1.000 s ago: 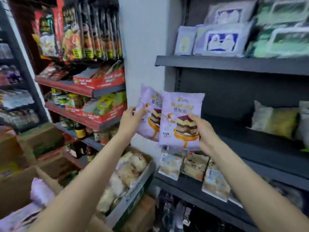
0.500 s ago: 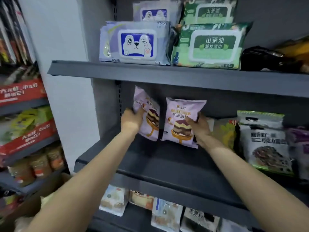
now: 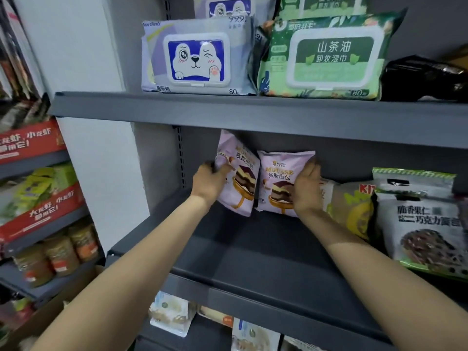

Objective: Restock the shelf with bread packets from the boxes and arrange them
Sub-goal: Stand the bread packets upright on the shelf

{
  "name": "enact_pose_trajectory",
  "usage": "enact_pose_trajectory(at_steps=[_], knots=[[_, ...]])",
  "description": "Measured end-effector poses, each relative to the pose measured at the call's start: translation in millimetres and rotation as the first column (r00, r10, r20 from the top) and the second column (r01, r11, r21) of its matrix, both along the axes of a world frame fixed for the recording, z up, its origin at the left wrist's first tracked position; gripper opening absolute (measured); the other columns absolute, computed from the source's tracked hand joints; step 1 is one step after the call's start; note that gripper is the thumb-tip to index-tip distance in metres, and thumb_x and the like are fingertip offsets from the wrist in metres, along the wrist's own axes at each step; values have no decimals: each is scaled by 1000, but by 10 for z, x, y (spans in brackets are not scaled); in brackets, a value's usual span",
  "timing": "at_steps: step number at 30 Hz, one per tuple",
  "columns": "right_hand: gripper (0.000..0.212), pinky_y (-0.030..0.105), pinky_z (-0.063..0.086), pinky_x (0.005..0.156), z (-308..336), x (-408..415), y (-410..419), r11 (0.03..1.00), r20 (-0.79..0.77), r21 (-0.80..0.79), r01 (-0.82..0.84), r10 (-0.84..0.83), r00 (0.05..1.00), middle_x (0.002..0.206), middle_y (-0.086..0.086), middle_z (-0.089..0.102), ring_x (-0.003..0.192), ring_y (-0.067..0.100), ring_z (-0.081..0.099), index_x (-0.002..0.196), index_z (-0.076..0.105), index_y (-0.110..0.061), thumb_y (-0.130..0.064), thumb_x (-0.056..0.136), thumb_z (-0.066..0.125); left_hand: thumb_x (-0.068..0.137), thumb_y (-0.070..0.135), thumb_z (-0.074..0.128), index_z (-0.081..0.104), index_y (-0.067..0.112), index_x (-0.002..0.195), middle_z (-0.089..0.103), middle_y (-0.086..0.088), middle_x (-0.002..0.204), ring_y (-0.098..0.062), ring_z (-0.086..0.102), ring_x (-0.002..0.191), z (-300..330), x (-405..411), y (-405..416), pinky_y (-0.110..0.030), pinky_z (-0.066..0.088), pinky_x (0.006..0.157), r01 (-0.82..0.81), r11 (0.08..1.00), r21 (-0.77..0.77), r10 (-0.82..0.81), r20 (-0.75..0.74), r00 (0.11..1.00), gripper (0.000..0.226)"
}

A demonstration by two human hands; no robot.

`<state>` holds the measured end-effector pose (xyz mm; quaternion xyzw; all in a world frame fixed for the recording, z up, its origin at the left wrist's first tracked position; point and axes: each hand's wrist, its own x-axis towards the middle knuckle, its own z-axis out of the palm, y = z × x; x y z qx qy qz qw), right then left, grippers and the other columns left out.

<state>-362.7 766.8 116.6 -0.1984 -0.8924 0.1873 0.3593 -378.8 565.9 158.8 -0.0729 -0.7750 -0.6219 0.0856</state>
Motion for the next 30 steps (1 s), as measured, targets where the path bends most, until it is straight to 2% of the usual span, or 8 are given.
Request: enact_pose_trajectory(at_steps=[4, 8, 10, 12, 16, 20, 24, 30], knots=[[95, 49, 52, 84, -194, 48, -12, 983, 65, 169, 74, -86, 994, 126, 39, 46, 112, 49, 52, 144, 26, -1, 16, 62, 71, 89, 28, 57, 59, 10, 103, 67, -14, 109, -30, 63, 101, -49, 14, -114, -44, 50, 95, -9, 998, 63, 7, 44, 999, 22], [103, 50, 34, 108, -295, 157, 27, 947, 138, 317, 43, -91, 986, 146, 36, 25, 136, 47, 29, 145, 8, -6, 9, 67, 73, 93, 23, 53, 59, 10, 107, 67, -10, 107, -25, 65, 94, -91, 52, -213, -33, 52, 85, 71, 990, 119, -80, 70, 994, 20], [95, 46, 22, 116, -248, 210, -17, 964, 129, 265, -1, -35, 991, 154, 29, 5, 144, 42, 9, 150, 1, -12, 2, 81, 64, 95, 22, 52, 56, 13, 99, 65, -6, 97, -17, 64, 80, -99, 94, -214, -26, 51, 72, 102, 980, 171, -121, 102, 987, 11], [77, 41, 19, 117, -134, 273, -63, 982, 80, 174, -76, 63, 995, 155, 20, 3, 144, 35, 5, 151, 8, -17, -12, 91, 56, 95, 24, 51, 53, 16, 86, 63, -5, 93, -19, 63, 80, -128, 112, -193, -31, 52, 77, 102, 970, 221, -137, 146, 980, 12], [43, 35, 15, 117, -15, 339, -119, 927, 125, 202, -315, 294, 947, 150, 7, 32, 140, 23, 24, 140, 42, -19, -34, 101, 35, 94, 29, 52, 57, 17, 106, 68, -1, 92, -26, 64, 95, -207, 122, -63, -39, 47, 93, 149, 934, 326, -219, 189, 957, 18], [30, 40, 48, 96, 126, 490, -153, 890, -22, -37, -455, 454, 891, 112, 2, 67, 103, 19, 63, 107, 61, -24, -45, 96, 43, 96, 25, 51, 54, 17, 126, 69, -3, 112, -23, 65, 104, -275, 174, 138, -39, 49, 96, 343, 859, 380, -423, 148, 894, 31], [44, 40, 48, 99, 143, 456, -115, 752, -209, -397, -527, 485, 849, 124, 6, 62, 111, 21, 60, 125, 48, -11, -14, 85, 67, 99, 19, 45, 49, 21, 123, 64, -2, 116, -20, 63, 97, -338, 118, 319, -31, 50, 68, 449, 876, 177, -470, 99, 877, 24], [67, 33, 42, 97, -198, 202, 7, 884, 41, -415, -215, 254, 966, 133, 16, 51, 117, 31, 53, 130, 39, -3, -24, 78, 75, 97, 13, 46, 45, 13, 129, 55, -8, 130, -23, 55, 116, -460, -85, 566, -33, 47, 92, 364, 898, -245, -338, 144, 930, 31]])
